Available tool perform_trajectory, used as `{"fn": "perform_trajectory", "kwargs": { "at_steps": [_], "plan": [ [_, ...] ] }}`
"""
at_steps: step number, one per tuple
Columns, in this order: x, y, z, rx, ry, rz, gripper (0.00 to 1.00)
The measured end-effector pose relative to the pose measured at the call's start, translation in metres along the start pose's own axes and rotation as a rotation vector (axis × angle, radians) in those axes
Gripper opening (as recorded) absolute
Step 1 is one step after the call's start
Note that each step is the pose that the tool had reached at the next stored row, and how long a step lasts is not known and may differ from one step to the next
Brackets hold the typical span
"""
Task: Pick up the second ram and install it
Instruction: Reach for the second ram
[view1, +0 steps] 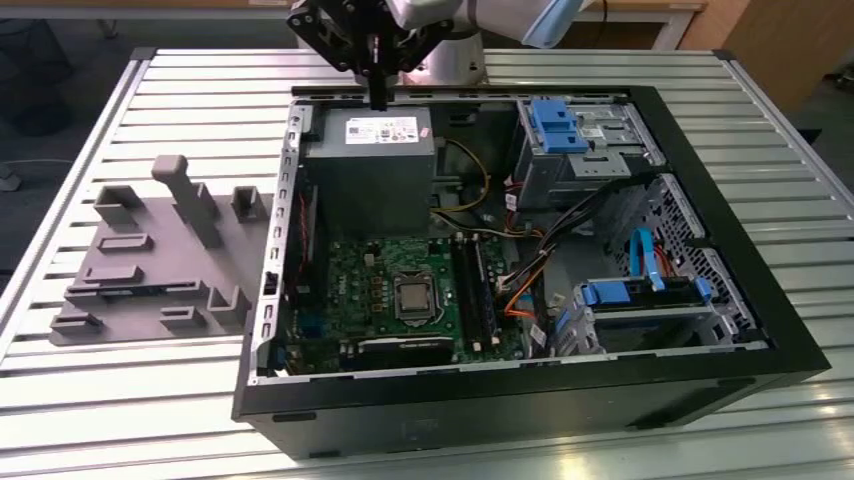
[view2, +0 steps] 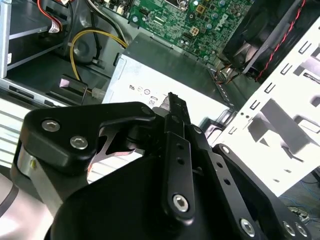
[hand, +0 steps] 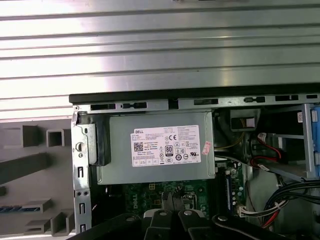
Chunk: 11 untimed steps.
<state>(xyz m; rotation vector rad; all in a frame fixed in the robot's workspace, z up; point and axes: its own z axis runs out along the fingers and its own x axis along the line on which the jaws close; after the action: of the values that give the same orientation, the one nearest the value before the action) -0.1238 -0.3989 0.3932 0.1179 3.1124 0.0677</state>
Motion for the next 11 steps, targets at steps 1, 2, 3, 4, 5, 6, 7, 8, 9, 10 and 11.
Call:
{"fn": "perform_trajectory", "kwargs": {
  "at_steps": [1, 2, 3, 4, 5, 6, 7, 8, 9, 10, 11],
  "plan": [
    [0.0003, 0.0, 0.0, 0.0, 0.0, 0.0, 0.11],
    [0.0006, 0.0, 0.0, 0.0, 0.0001, 0.0, 0.11],
    [0.0008, -0.0001, 0.0, 0.0, 0.0001, 0.0, 0.11],
    [0.0011, -0.0001, 0.0, 0.0001, 0.0002, 0.0, 0.11],
    [0.0015, -0.0001, 0.0001, 0.0, 0.0003, 0.0, 0.11],
    [0.0019, -0.0001, 0.0001, 0.0, 0.0002, 0.0, 0.11],
    [0.0023, -0.0002, 0.0002, 0.0, 0.0003, 0.0, 0.11],
    [0.0026, -0.0002, 0.0002, 0.0001, 0.0004, 0.0, 0.11],
    [0.003, -0.0002, 0.0002, 0.0, 0.0004, 0.0, 0.11],
    [0.0033, -0.0003, 0.0003, 0.0001, 0.0006, 0.0, 0.11],
    [0.0038, -0.0003, 0.0003, 0.0001, 0.0005, 0.0, 0.11]
  ]
}}
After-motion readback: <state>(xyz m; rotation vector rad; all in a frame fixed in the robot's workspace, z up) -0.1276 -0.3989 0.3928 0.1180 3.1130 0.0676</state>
